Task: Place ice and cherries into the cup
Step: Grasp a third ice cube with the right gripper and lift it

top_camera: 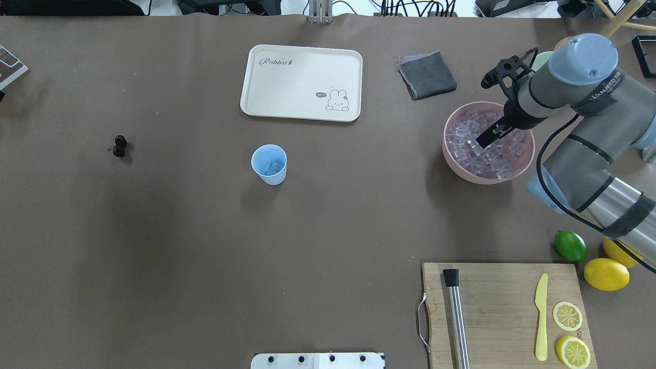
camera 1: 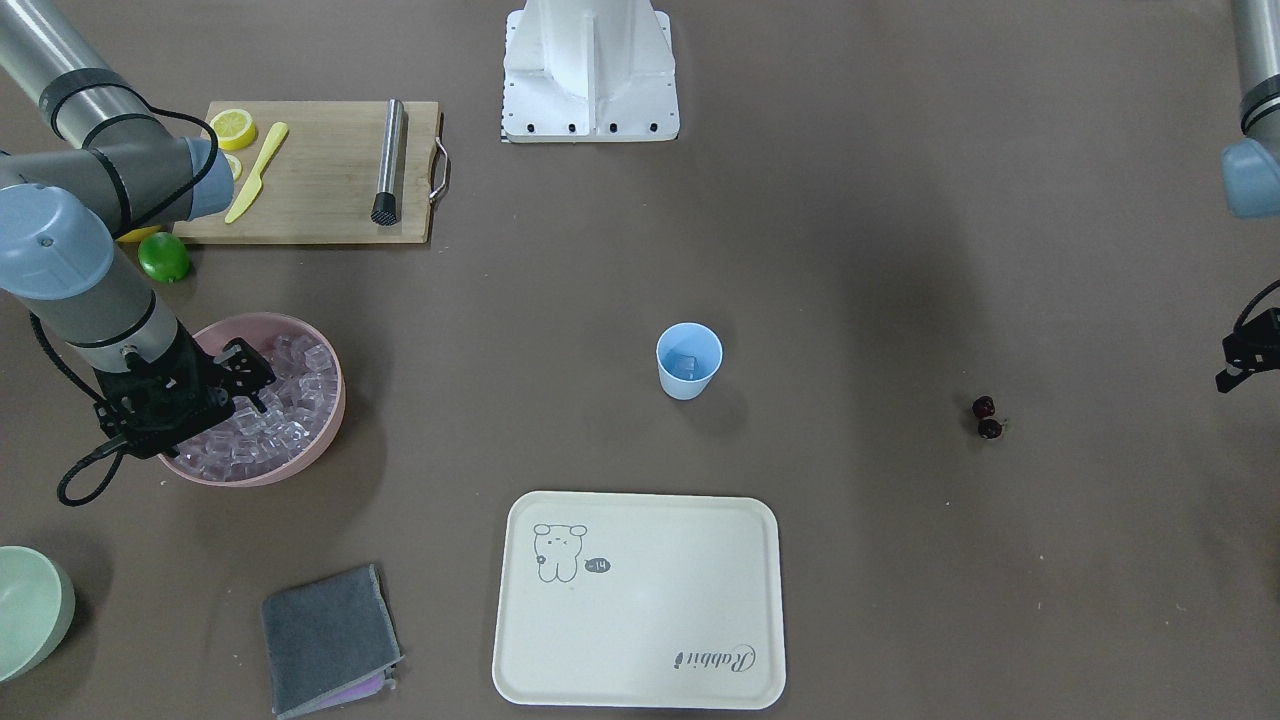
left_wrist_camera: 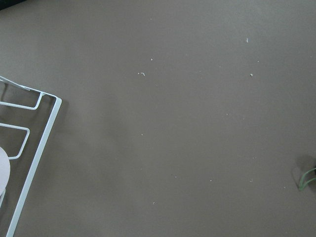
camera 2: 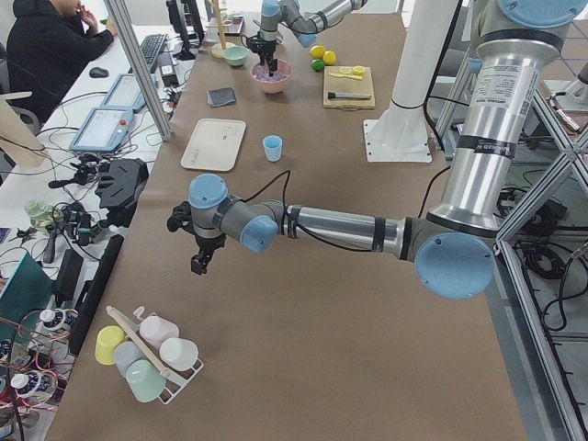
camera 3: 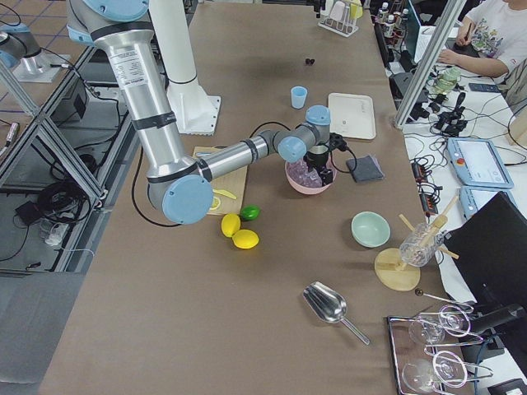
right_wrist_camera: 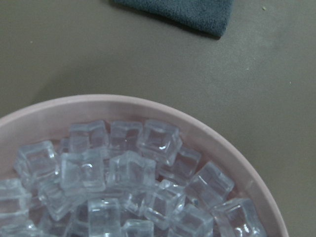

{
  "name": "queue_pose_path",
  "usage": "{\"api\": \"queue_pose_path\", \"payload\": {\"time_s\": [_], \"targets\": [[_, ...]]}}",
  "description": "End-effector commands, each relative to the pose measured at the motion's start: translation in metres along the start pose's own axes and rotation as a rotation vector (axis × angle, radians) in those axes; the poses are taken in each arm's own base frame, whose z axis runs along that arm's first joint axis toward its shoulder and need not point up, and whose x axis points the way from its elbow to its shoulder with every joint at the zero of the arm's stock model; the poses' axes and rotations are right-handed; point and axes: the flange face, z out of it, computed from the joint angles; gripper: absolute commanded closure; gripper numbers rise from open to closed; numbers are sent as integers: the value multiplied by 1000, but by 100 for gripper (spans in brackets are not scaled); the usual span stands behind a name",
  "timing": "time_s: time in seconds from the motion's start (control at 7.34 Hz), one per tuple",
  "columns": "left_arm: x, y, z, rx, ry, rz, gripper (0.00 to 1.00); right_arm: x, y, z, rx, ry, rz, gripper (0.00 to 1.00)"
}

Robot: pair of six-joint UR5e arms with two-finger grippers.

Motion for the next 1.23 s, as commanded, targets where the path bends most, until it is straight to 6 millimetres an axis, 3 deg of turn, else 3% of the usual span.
{"api": "queue_pose_path", "payload": {"time_s": [0.0, 0.95, 1.09], "targets": [[0, 1, 1, -3, 0, -1, 2, -9, -7, -8, 12, -23, -2, 0], [-4, -5, 7, -11, -1, -6, 2, -34, -5, 1, -12, -43, 41, 3], [-2, -6, 8, -12, 0, -3, 2, -33, -5, 2, -13, -41, 42, 20]]}}
